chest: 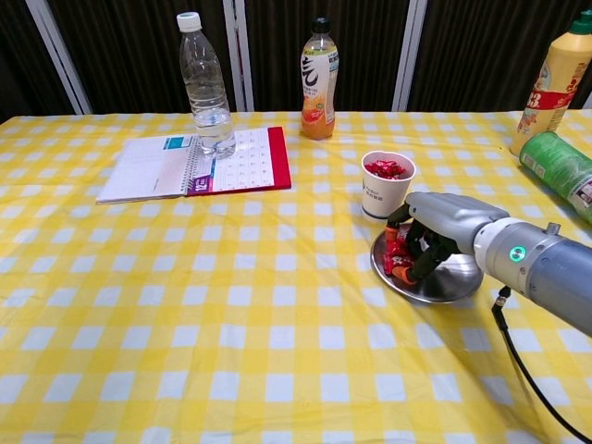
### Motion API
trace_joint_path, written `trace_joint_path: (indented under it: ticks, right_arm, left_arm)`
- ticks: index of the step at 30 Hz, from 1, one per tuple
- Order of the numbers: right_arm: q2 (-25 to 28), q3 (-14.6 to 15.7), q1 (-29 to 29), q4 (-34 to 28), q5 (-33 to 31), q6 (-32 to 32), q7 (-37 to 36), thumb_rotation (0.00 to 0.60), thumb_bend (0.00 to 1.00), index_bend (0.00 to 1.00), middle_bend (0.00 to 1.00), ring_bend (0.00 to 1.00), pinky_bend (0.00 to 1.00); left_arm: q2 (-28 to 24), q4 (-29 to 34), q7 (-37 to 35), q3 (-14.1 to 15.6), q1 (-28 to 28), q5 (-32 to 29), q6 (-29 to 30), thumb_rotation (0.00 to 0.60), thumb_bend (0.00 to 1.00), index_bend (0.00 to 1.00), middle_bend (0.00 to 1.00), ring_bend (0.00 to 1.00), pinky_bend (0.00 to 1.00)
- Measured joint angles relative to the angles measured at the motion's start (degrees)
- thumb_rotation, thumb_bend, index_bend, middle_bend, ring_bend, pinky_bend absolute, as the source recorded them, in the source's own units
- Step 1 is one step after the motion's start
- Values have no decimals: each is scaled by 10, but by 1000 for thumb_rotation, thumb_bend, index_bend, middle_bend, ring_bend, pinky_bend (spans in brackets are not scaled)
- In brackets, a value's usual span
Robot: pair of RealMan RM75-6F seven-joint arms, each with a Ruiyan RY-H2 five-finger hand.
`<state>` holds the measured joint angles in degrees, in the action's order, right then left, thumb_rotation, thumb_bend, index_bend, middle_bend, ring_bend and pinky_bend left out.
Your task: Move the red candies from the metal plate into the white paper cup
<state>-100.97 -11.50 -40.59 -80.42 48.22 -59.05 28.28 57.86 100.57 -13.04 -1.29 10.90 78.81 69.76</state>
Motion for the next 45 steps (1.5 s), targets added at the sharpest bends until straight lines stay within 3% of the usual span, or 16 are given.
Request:
trace_joint_path:
  ticks: [10, 15, 21, 32, 39, 45]
  right_arm:
    - [42, -17, 6, -68, 18, -28, 0, 600, 456, 538, 750, 900, 1000]
    - [86, -43, 7, -122, 26, -50, 1, 600, 456, 538, 750, 900, 1000]
    - [112, -81, -7, -143, 4, -54, 8, 600, 456, 538, 750, 900, 1000]
    - [94, -114, -66, -72, -67, -17, 34, 600, 456, 538, 750, 900, 1000]
    - [71, -112, -88, -12, -96, 9, 38, 600, 455, 537, 750, 900, 1000]
    - [55, -99, -100, 20, -107, 24, 34, 600, 447, 427, 750, 899, 1000]
  left_arm:
    - [0, 3, 2, 0, 0, -1, 0, 600, 41, 0, 0, 0, 0]
    - [0, 4, 5, 0, 0, 0, 0, 600, 41, 0, 0, 0, 0]
    - [1, 5, 7, 0, 1, -2, 0, 600, 41, 0, 0, 0, 0]
    - [-1, 7, 6, -3, 4, -15, -11, 600, 41, 0, 0, 0, 0]
    - [-5, 8, 0, -3, 6, -19, -18, 600, 41, 0, 0, 0, 0]
    - [-7, 8, -5, -3, 8, -20, -23, 600, 41, 0, 0, 0, 0]
